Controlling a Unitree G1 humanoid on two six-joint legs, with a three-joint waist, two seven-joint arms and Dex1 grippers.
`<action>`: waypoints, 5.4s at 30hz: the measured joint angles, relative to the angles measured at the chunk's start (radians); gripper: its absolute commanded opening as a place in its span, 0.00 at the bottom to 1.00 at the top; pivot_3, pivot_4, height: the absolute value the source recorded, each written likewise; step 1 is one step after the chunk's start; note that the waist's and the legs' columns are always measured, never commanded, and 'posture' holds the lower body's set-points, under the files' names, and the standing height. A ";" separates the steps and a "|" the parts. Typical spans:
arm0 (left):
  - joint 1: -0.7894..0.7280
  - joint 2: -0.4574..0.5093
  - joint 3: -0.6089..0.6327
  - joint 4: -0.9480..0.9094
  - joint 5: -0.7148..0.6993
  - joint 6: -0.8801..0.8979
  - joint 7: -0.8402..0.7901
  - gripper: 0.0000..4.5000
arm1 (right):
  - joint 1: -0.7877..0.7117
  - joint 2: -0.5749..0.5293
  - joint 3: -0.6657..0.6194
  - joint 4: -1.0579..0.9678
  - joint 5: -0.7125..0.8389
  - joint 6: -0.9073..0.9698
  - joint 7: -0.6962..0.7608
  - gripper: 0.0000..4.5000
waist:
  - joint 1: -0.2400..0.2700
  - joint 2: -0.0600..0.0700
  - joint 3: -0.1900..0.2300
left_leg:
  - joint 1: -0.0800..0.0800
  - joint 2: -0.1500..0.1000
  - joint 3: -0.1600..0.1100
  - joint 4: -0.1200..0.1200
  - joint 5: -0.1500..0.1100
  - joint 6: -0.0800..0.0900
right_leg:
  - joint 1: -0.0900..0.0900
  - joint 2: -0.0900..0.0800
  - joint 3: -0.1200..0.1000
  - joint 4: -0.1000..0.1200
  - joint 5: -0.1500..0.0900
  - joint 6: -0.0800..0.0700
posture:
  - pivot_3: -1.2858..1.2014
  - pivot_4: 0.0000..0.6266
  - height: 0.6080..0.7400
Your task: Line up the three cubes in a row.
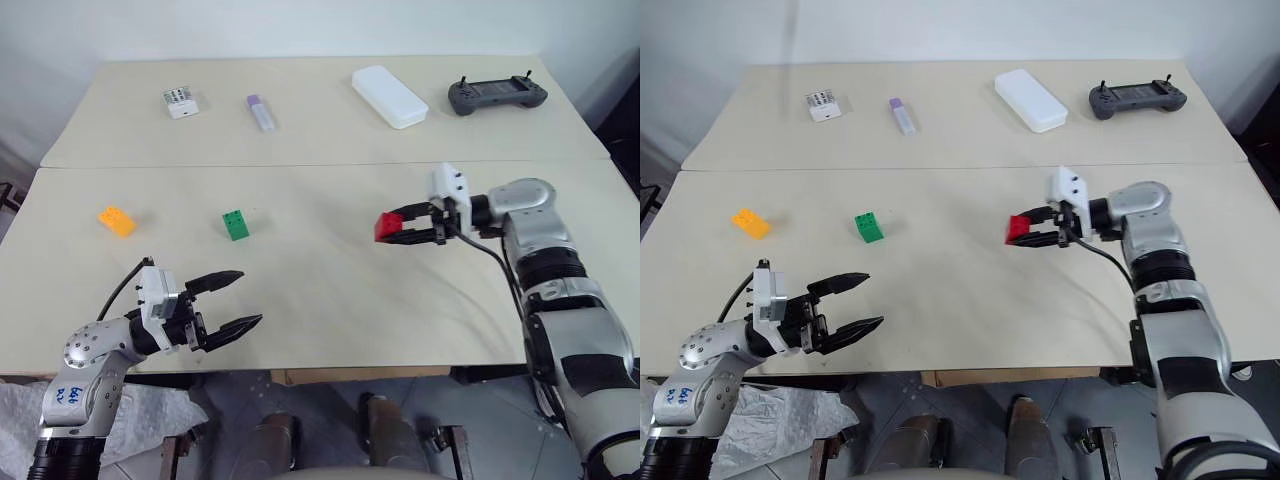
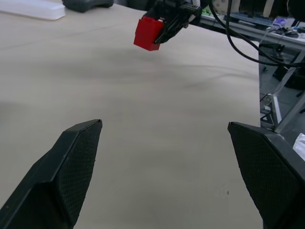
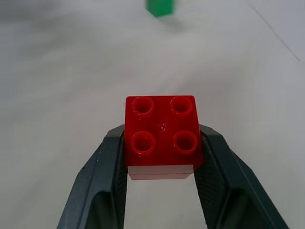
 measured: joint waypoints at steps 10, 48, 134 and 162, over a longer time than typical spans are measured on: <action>0.032 -0.009 0.013 -0.024 0.004 -0.004 0.016 1.00 | -0.026 0.007 0.030 0.163 -0.069 -0.104 0.007 0.33 | -0.012 0.000 0.000 | 0.000 0.001 0.000 0.000 0.000 0.000 | -0.001 0.001 0.000 0.000 0.000 -0.001 | 0.52 0.24 1.00; 0.316 -0.316 0.296 -0.122 0.018 -0.094 0.489 1.00 | 0.649 -0.122 -0.360 -0.643 0.477 0.203 -0.141 0.99 | 0.042 0.000 0.001 | 0.003 0.001 0.003 0.001 -0.002 0.001 | 0.003 0.000 0.001 -0.004 0.000 0.000 | 0.52 0.24 1.00; -1.035 -0.346 -0.269 1.409 0.498 -0.552 -0.279 0.39 | 1.163 -0.172 -0.542 -1.133 0.625 0.407 -0.294 1.00 | 0.052 -0.004 0.002 | 0.000 -0.007 0.003 0.003 0.001 0.005 | 0.006 0.000 -0.001 -0.005 0.004 0.005 | 0.52 0.24 1.00; -1.094 -0.384 -0.200 1.468 0.559 -0.516 -0.222 0.99 | 1.271 -0.172 -0.581 -1.251 0.668 0.423 -0.366 1.00 | 0.050 -0.004 0.002 | 0.000 -0.007 0.003 0.004 0.001 0.005 | 0.006 0.000 -0.001 -0.004 0.004 0.006 | 0.52 0.24 1.00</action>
